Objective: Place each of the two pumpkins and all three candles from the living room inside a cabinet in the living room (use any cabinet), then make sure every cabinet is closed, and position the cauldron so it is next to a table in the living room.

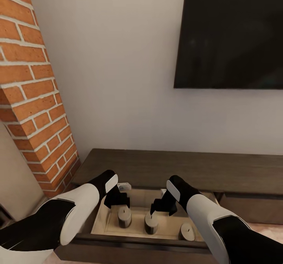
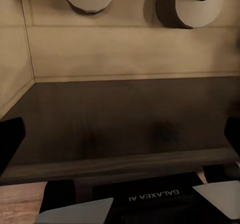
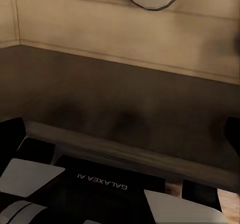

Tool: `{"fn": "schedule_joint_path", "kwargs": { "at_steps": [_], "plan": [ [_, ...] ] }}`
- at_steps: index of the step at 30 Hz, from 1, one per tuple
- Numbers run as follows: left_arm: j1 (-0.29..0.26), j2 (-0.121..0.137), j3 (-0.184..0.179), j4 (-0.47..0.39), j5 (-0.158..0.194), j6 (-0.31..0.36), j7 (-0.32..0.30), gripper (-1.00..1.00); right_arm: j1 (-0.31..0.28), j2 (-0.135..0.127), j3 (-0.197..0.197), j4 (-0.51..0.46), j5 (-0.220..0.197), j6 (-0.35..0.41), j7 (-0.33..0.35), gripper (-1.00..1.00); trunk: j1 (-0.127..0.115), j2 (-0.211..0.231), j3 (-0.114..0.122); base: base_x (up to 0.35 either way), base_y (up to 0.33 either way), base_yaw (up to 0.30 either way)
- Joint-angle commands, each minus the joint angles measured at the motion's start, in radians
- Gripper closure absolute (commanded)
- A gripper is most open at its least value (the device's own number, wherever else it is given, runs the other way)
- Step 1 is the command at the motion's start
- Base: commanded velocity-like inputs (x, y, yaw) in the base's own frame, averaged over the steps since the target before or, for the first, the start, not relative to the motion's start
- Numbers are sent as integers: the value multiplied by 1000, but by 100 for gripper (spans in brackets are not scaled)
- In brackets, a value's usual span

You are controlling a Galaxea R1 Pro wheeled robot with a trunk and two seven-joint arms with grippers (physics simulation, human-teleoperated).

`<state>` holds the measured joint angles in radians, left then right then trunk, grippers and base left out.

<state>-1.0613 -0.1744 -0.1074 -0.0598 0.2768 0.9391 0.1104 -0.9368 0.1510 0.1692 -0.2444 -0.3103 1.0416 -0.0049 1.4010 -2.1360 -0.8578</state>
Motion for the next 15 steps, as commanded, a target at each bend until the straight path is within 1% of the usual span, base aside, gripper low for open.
{"fn": "schedule_joint_path", "kwargs": {
  "at_steps": [1, 15],
  "plan": [
    [0, 0, -8, -2, 11, 5, 6, -100, 0, -1, 8, -1, -6, 3, 0, -100, -4, 7, 2, 0, 0, 0],
    [0, 0, -8, -3, 11, 0, 8, -100, 0, -1, 11, -1, -4, 0, 0, -100, -58, 105, 46, 0, 0, 0]
  ]
}}
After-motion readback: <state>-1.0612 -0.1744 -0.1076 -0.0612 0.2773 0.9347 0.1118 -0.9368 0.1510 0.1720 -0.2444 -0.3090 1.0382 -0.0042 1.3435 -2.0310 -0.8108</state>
